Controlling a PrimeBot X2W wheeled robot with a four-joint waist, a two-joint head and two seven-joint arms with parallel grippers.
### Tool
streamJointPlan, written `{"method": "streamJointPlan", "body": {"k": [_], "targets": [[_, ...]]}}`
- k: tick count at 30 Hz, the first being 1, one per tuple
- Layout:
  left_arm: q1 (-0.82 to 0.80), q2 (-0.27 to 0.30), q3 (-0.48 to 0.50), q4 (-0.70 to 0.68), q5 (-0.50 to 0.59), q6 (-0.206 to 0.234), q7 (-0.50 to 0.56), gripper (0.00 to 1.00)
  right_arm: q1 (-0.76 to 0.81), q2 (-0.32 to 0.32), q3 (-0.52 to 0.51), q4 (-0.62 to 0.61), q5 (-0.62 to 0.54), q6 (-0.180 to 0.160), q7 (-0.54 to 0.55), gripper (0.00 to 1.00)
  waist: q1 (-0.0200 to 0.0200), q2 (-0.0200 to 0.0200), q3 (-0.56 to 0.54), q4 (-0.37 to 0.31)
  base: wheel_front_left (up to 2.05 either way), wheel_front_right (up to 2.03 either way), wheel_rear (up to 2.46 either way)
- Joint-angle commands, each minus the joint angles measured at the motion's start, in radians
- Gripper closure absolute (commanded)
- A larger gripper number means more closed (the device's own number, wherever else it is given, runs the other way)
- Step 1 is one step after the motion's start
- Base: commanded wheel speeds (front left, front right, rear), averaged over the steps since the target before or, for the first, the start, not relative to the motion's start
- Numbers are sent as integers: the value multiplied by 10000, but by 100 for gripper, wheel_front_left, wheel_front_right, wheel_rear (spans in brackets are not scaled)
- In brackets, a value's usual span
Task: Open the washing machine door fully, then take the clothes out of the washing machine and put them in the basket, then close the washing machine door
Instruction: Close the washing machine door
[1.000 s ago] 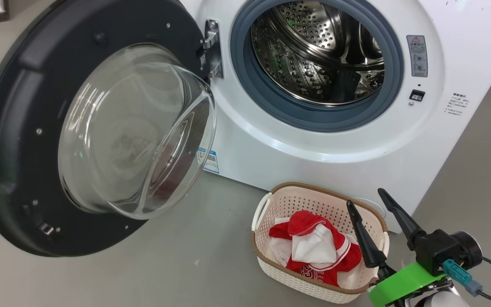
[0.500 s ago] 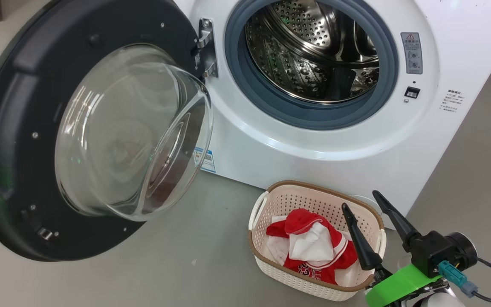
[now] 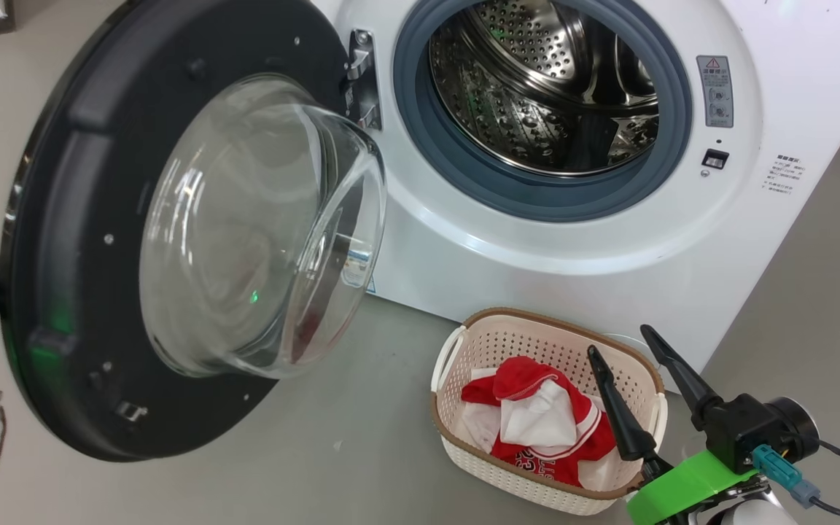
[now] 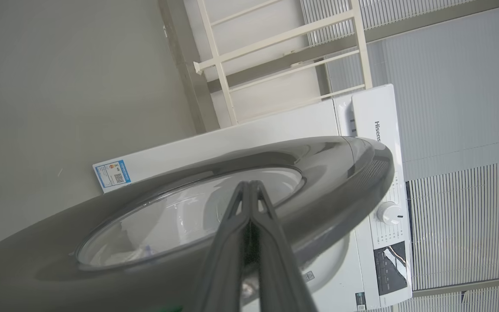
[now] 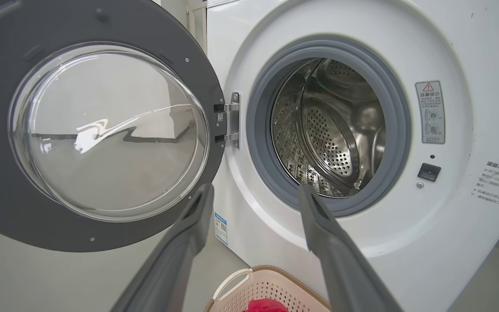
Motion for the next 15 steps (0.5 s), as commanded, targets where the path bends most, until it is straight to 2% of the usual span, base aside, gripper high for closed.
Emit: {"method": "streamJointPlan", "body": {"k": [1, 15], "targets": [[113, 181, 104, -444, -121, 11, 217, 100, -273, -12, 165, -219, 23, 6, -55, 0, 0, 0, 24, 8, 0, 0, 0], [1502, -1028, -251, -3164, -475, 449, 744, 100, -332, 62, 104, -247, 59, 6, -61, 0, 0, 0, 126, -97, 0, 0, 0]]}}
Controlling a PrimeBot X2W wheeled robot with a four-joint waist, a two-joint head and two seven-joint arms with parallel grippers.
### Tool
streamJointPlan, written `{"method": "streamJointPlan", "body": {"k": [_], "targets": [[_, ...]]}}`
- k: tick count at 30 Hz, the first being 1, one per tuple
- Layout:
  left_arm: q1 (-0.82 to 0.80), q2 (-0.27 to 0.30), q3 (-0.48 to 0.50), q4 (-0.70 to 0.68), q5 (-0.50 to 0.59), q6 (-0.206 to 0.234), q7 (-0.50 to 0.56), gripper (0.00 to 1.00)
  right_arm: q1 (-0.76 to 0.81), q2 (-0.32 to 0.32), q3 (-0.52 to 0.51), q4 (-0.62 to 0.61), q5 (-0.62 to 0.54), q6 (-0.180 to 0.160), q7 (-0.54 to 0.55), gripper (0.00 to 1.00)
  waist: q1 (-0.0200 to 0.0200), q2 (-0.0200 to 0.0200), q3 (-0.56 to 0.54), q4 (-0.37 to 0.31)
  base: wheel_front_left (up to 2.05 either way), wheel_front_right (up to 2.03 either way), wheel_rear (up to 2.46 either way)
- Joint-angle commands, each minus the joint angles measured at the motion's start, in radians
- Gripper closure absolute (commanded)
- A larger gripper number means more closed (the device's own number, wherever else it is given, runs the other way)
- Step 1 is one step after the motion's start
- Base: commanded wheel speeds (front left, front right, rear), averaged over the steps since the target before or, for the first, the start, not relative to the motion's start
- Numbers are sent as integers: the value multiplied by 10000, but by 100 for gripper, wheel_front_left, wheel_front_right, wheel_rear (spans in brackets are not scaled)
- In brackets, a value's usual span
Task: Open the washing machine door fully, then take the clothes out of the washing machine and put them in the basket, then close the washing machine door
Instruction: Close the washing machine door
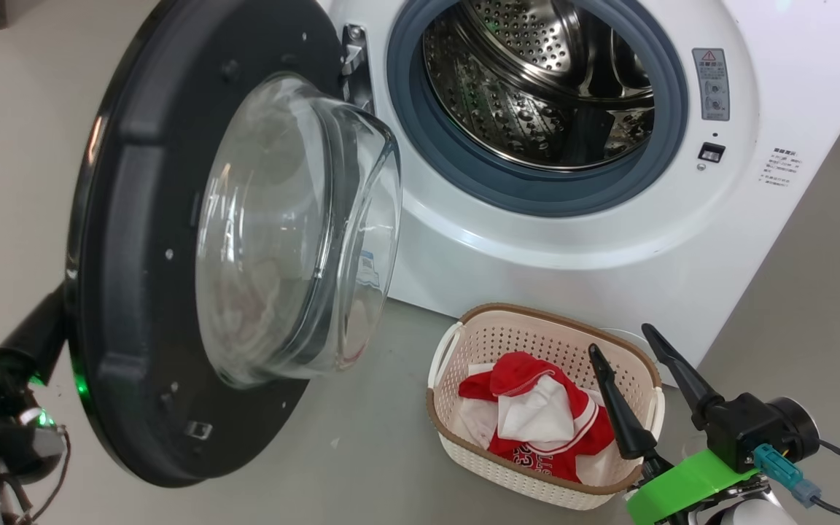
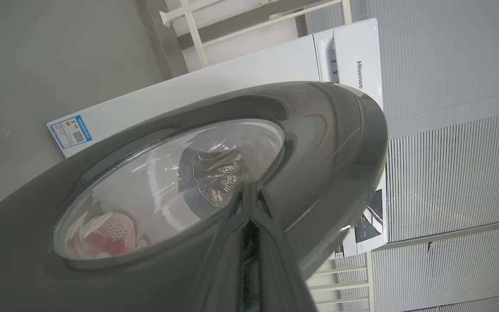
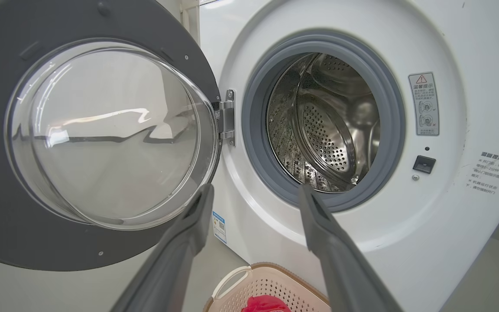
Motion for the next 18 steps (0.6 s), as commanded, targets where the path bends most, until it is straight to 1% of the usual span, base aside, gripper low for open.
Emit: {"method": "streamJointPlan", "body": {"k": [1, 8, 18], "targets": [[52, 159, 56, -498, -108, 81, 181, 100, -336, -4, 178, -257, 58, 4, -61, 0, 0, 0, 18, -34, 0, 0, 0], [489, -138, -346, -1505, -496, 439, 251, 100, -390, 19, 127, -292, 121, 4, -61, 0, 0, 0, 116, -242, 0, 0, 0], [1085, -235, -1268, -2644, -1123, 772, -3, 100, -427, 49, 69, -302, 243, 4, -62, 0, 0, 0, 225, -768, 0, 0, 0]]}}
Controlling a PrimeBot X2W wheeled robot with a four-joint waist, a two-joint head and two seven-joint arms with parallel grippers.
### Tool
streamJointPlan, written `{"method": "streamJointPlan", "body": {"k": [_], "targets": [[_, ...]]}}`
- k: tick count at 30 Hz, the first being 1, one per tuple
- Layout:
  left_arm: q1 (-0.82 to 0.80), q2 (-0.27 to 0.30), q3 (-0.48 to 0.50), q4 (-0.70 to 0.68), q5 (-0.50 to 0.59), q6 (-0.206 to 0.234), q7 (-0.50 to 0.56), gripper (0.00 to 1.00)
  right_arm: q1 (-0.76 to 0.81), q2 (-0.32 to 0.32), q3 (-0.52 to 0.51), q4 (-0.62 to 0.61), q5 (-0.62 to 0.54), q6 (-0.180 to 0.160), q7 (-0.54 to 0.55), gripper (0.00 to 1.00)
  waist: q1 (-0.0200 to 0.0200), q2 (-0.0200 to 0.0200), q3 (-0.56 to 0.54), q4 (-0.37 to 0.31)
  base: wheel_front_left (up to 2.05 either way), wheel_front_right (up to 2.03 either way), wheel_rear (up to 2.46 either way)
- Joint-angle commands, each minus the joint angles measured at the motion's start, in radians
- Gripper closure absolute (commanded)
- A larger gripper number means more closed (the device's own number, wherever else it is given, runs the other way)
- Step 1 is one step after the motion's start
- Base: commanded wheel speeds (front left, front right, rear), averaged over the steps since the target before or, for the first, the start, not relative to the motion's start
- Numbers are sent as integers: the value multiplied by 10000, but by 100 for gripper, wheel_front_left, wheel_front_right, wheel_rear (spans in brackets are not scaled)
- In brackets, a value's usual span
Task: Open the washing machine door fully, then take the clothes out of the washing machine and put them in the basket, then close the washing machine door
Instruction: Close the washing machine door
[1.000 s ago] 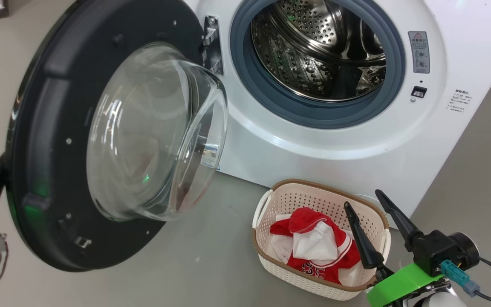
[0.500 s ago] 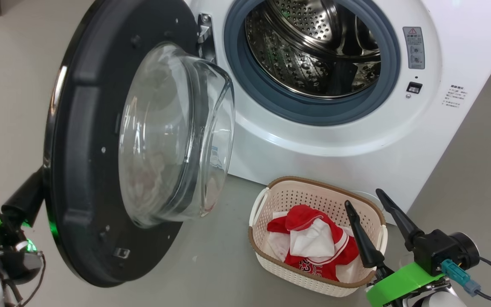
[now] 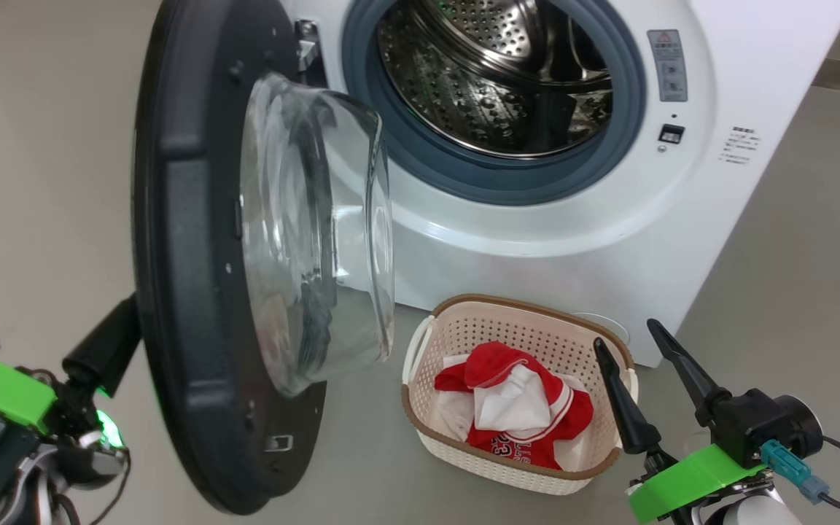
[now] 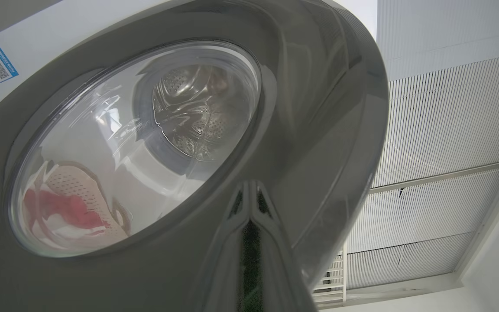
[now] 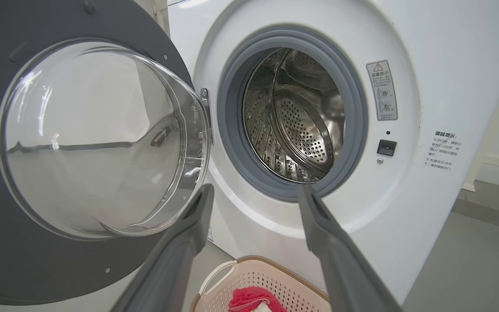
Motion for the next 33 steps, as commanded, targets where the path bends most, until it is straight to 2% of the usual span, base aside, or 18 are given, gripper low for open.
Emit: {"method": "streamJointPlan", "body": {"k": [1, 13, 22, 33], "targets": [[26, 147, 45, -469, -247, 64, 23, 100, -386, 7, 197, -267, 44, 4, -62, 0, 0, 0, 39, -165, 0, 0, 0], [529, 143, -902, -1339, -903, 343, -483, 100, -402, 25, 158, -285, 61, 4, -62, 0, 0, 0, 73, -776, 0, 0, 0], [695, 142, -1259, -1441, -1202, 401, -886, 100, -416, 35, 172, -263, 94, 4, -62, 0, 0, 0, 101, -1384, 0, 0, 0], [561, 141, -1708, -1085, -1590, 37, -1339, 100, -498, 33, 117, -269, 81, 4, -62, 0, 0, 0, 306, -2223, 0, 0, 0]]}}
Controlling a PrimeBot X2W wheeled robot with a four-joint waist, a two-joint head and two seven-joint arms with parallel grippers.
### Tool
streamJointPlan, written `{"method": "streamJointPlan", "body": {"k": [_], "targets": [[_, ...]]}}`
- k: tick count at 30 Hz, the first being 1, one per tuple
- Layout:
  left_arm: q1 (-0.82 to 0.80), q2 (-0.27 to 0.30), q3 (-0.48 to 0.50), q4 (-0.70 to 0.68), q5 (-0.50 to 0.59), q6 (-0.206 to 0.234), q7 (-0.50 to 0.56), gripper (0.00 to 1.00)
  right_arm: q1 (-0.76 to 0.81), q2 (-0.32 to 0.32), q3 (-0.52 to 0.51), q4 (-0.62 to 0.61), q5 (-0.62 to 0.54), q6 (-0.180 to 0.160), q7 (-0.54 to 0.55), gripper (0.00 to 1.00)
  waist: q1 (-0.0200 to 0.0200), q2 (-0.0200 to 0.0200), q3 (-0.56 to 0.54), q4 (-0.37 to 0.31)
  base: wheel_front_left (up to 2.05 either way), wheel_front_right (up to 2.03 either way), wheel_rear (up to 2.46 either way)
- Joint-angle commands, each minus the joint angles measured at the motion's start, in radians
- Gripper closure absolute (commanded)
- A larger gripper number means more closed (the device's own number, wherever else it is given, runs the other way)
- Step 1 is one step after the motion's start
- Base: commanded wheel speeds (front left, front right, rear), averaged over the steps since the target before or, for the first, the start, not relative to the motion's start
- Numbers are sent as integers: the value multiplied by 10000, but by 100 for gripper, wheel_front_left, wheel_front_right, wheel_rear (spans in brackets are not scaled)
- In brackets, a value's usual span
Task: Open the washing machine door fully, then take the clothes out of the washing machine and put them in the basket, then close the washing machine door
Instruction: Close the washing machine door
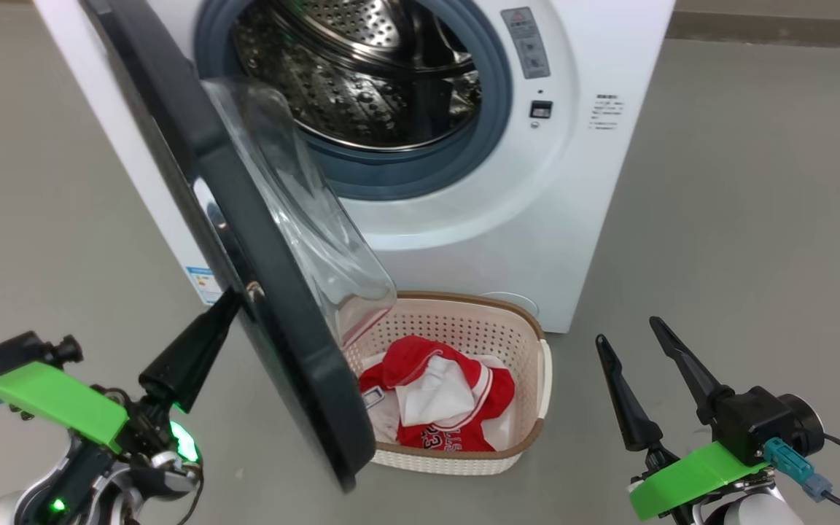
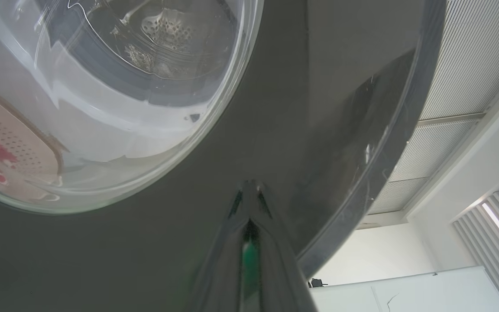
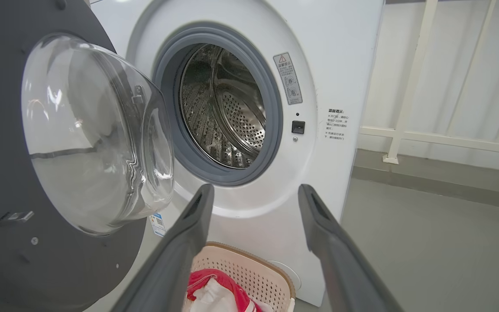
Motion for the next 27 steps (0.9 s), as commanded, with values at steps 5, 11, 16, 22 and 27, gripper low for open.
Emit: {"method": "streamJointPlan", "body": {"k": [5, 11, 16, 22, 27], "targets": [[-448, 141, -10, -94, -200, -265, -293, 100, -554, -2, 178, -308, 17, 4, -62, 0, -1, -1, 328, -505, 0, 0, 0], [-728, 141, -131, 105, -243, -445, -570, 100, -685, -33, 161, -356, 28, 4, -63, 0, -1, -1, 578, -834, 0, 0, 0], [-885, 141, -197, 232, -280, -573, -659, 100, -730, -82, 127, -371, 45, 4, -63, 0, -1, -1, 682, -960, 0, 0, 0], [-895, 200, -192, 306, -137, -694, -762, 100, -760, -89, 122, -360, 65, 4, -63, 0, -1, -1, 712, -1014, 0, 0, 0], [-757, 577, -160, 369, 689, -1053, -1246, 85, -765, -78, 116, -357, 87, 4, -63, 0, -1, -1, 701, -1007, 0, 0, 0]]}}
